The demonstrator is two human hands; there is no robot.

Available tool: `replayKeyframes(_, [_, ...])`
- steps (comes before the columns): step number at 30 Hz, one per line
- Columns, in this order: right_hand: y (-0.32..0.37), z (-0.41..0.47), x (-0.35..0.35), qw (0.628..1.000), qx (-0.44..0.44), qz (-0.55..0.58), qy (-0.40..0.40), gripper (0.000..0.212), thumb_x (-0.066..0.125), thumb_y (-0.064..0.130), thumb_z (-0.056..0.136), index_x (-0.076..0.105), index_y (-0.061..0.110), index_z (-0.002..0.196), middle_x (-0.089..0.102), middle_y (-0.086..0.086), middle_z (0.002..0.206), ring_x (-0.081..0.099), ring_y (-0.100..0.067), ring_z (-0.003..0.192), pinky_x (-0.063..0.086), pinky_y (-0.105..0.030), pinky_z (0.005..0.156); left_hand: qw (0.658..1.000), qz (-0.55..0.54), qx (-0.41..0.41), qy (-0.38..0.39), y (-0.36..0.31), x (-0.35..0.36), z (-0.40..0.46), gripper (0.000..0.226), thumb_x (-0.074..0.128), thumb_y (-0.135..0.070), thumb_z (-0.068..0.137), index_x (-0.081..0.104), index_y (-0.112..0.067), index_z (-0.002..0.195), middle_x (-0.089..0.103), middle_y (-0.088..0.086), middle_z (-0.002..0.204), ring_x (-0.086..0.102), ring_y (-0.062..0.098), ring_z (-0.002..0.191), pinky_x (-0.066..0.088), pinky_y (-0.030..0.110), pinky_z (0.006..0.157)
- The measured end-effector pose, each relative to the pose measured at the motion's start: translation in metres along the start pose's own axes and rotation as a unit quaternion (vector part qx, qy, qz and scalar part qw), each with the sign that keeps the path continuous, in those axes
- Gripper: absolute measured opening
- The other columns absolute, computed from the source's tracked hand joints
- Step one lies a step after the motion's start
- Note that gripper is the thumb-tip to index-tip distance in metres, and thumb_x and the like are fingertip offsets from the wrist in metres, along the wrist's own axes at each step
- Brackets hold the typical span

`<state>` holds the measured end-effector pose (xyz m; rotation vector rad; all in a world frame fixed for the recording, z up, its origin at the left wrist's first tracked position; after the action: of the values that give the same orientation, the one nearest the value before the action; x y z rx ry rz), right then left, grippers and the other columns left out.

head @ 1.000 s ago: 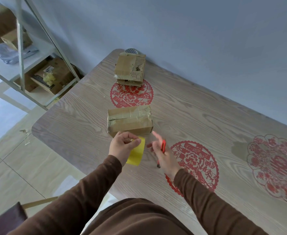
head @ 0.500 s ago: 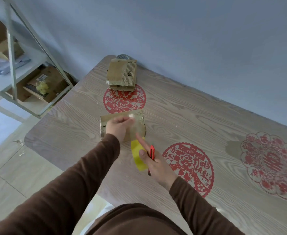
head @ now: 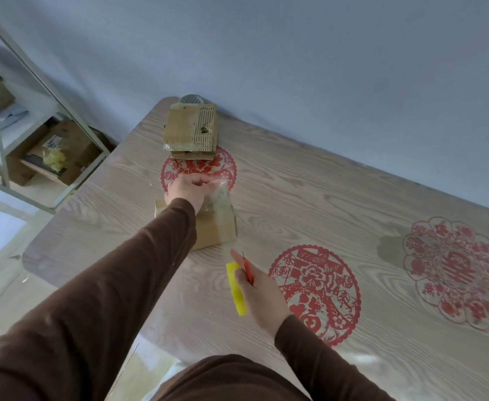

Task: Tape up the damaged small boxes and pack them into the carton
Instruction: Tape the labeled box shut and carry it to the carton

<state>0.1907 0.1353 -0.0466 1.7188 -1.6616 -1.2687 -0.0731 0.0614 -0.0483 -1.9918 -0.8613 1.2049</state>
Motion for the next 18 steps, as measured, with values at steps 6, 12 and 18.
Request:
replayKeyframes(6, [-0.001,0.007,0.0,1.0,0.009,0.004,0.001,0.045,0.039,0.038,0.107,0.037,0.044,0.151,0.058,0.008,0.142,0.053,-0.011,0.131,0.042,-0.027,0.106,0.995,0.08,0.015,-0.052,-0.002,-0.006,0.003,0.02,0.074,-0.067,0.071,0.069,-0.047,0.068,0.069,-0.022,0.099,0.056,0.018,0.117,0.027,0.05,0.112])
replayKeyframes(12, [-0.008,0.005,0.0,1.0,0.016,0.006,0.003,0.044,0.039,0.039,0.107,0.037,0.047,0.15,0.057,0.01,0.143,0.053,-0.009,0.13,0.042,-0.026,0.106,0.998,0.057,0.021,-0.027,0.007,-0.002,0.008,0.019,0.074,-0.067,0.067,0.072,-0.049,0.073,0.066,-0.027,0.095,0.061,0.015,0.11,0.03,0.051,0.114])
replayKeyframes(18, [-0.012,0.001,-0.001,1.0,0.016,-0.018,-0.01,0.044,0.037,0.04,0.107,0.036,0.048,0.15,0.056,0.014,0.144,0.053,-0.006,0.13,0.042,-0.025,0.106,0.993,0.101,0.029,-0.053,0.007,-0.001,-0.003,0.017,0.073,-0.058,0.081,0.072,-0.041,0.08,0.072,-0.019,0.105,0.057,0.012,0.107,0.024,0.045,0.11])
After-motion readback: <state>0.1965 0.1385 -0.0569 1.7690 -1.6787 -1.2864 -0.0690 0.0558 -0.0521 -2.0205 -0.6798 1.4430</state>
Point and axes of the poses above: each hand's wrist, its own z-axis towards the middle knuckle, its own x-axis out of the palm, y = z × x, the point moved 10 cm from there along z, towards the middle knuckle
